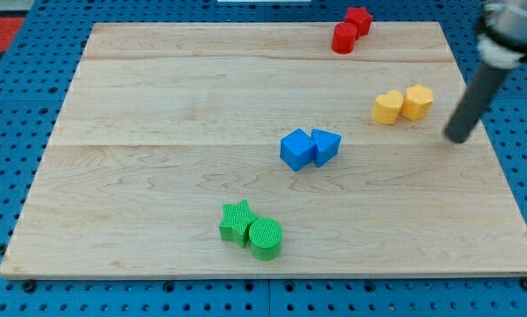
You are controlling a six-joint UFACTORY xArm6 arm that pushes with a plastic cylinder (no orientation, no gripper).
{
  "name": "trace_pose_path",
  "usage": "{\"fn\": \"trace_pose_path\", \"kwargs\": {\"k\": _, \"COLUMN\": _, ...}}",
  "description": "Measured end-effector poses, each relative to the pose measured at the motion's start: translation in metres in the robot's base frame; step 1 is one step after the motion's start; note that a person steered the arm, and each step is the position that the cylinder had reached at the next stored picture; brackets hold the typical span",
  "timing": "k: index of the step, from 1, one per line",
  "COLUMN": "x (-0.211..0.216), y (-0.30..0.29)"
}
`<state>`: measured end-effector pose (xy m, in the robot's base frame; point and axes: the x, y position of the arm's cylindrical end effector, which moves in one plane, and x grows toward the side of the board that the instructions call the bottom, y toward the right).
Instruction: Move the blue cube towards bottom left of the board
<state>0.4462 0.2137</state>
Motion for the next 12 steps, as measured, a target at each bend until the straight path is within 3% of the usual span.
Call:
{"fn": "trace_pose_path", "kwargs": {"k": 1, "x": -0.003, "y": -0.121}}
{"fn": "trace_pose_path", "kwargs": {"k": 2, "x": -0.003, "y": -0.184}}
{"fn": "trace_pose_path", "kwargs": {"k": 3, "x": -0.003, "y": -0.176}}
{"fn": "trace_pose_path", "kwargs": {"k": 4, "x": 0.002, "y": -0.119}}
{"fn": "trace_pose_path", "kwargs": {"k": 6, "x": 0.022, "y": -0.262}}
{"fn": "trace_pose_path", "kwargs": {"k": 7, "x": 0.043, "y": -0.279}}
{"fn": "trace_pose_path", "kwargs": {"k": 8, "x": 0.064, "y": -0.245}}
{"fn": "trace_pose_path", "kwargs": {"k": 9, "x": 0.076, "y": -0.292}}
{"fn": "trace_pose_path", "kwargs": {"k": 10, "x": 0.074, "y": -0.382}}
{"fn": "trace_pose_path", "kwargs": {"k": 12, "x": 0.030, "y": -0.340}}
